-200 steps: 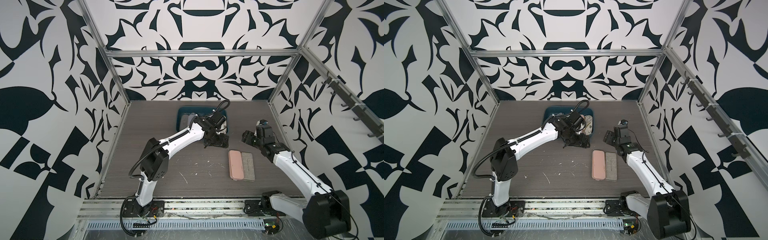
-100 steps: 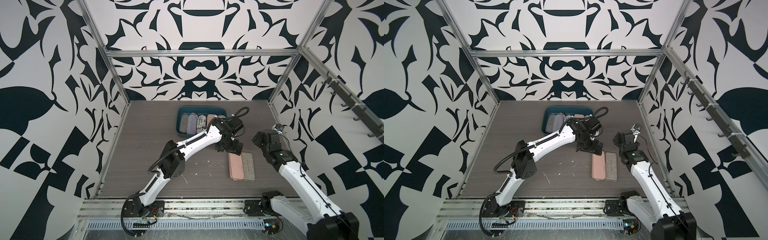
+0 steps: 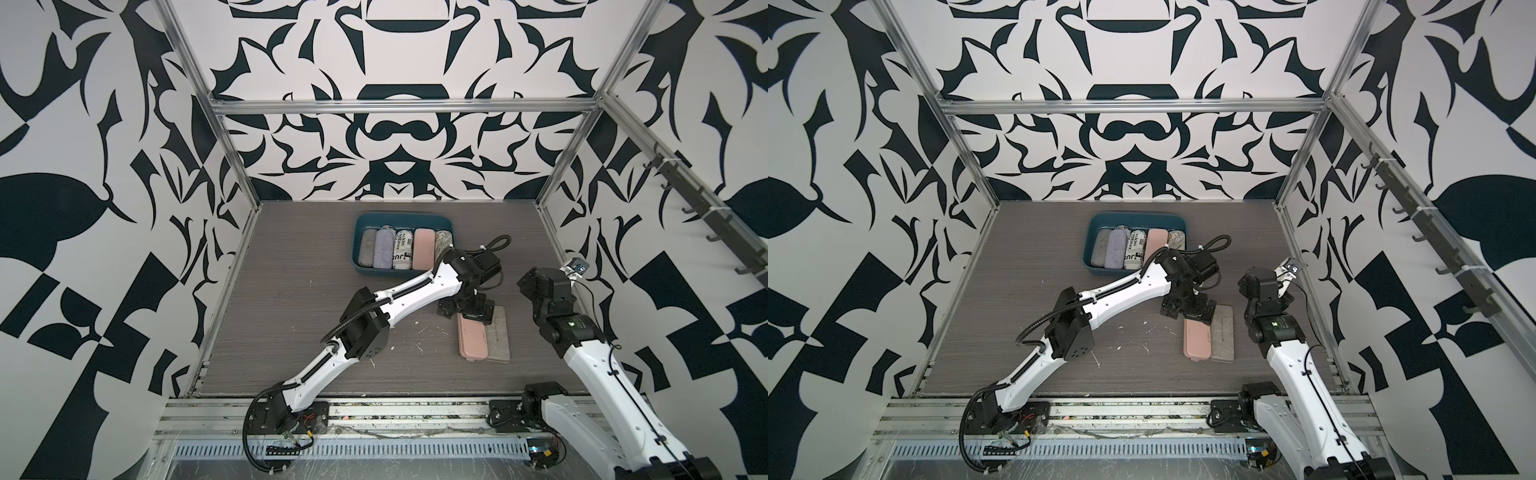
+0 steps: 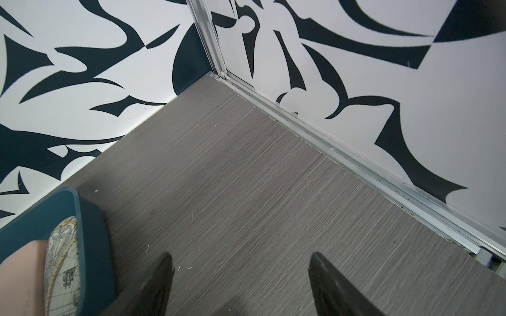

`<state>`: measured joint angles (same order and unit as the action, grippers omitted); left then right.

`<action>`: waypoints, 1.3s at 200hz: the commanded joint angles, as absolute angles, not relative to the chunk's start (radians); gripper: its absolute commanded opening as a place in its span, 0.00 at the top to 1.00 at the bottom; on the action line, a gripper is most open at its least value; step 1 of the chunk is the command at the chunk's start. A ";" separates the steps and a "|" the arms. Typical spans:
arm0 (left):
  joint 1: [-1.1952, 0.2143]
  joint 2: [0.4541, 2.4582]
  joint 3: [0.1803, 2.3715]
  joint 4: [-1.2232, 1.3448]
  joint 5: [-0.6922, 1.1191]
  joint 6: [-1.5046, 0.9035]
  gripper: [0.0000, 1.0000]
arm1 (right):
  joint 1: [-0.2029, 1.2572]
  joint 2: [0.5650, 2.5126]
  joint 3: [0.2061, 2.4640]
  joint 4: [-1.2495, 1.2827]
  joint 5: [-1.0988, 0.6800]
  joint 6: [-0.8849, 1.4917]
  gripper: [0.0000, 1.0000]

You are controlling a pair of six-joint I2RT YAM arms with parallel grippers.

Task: Put the glasses cases into the storage boxes
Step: Pick up the glasses case.

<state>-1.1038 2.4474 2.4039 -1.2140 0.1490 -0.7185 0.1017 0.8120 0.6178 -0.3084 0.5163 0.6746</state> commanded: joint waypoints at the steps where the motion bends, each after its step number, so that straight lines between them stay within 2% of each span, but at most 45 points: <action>1: -1.115 2.467 2.427 -1.286 0.134 -0.753 0.00 | 0.096 0.792 0.615 -0.269 0.519 0.687 0.19; 141: -1.130 2.556 2.528 -1.327 0.111 -0.730 0.01 | 0.092 0.799 0.606 -0.261 0.503 0.683 0.18; 260: -1.129 2.626 2.576 -1.305 0.177 -0.685 0.02 | 0.086 0.804 0.601 -0.249 0.494 0.680 0.19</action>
<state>-1.1259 2.6015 2.5561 -1.2606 0.1604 -0.7029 0.0910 0.8066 0.6006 -0.2783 0.4904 0.6785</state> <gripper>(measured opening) 0.981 0.815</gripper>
